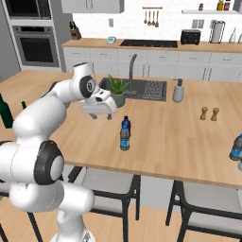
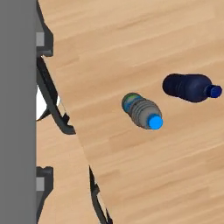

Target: Move the plastic bottles in the middle to the plastics group, and the glass bottles in the middle to the glass group.

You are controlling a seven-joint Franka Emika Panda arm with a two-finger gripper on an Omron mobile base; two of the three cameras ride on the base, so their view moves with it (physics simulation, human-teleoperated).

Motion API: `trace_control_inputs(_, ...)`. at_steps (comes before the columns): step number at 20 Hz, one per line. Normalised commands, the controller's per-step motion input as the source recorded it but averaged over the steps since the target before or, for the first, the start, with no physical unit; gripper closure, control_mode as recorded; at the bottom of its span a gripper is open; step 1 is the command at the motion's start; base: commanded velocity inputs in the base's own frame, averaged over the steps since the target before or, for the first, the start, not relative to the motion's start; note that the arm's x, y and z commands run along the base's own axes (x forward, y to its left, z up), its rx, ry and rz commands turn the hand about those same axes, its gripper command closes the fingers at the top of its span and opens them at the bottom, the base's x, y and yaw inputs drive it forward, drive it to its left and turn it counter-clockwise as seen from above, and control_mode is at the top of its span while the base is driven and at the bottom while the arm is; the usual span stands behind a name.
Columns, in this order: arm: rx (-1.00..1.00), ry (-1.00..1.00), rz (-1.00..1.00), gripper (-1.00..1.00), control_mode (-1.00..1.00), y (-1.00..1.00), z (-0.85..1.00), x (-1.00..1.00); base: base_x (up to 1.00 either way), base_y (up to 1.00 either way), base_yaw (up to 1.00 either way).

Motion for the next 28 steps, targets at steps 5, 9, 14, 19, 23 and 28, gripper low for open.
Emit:
trace_control_inputs(5, 0.19, -0.01, -0.25, -1.0, -1.0, -0.93, -0.01, -0.04, 0.0, 0.0, 0.0)
trace_control_inputs(9, 0.05, 0.0, -0.04, -1.0, -1.0, -0.28, -0.02, 0.0, 0.0, 0.0, 0.0)
trace_control_inputs(14, 0.03, 0.0, 0.03, -1.0, -1.0, 0.0, -0.14, 0.28, 0.0, 0.0, 0.0)
trace_control_inputs(19, 0.0, 0.0, 0.03, -1.0, -1.0, 0.0, -0.15, 0.65, 0.0, 0.0, 0.0)
trace_control_inputs(23, 0.04, -0.03, 0.04, -1.0, -1.0, -0.05, -0.14, 0.36, 0.0, 0.0, 0.0)
trace_control_inputs(28, 0.12, -0.06, 0.05, -1.0, -1.0, -0.18, -0.18, 0.14, 0.0, 0.0, 0.0)
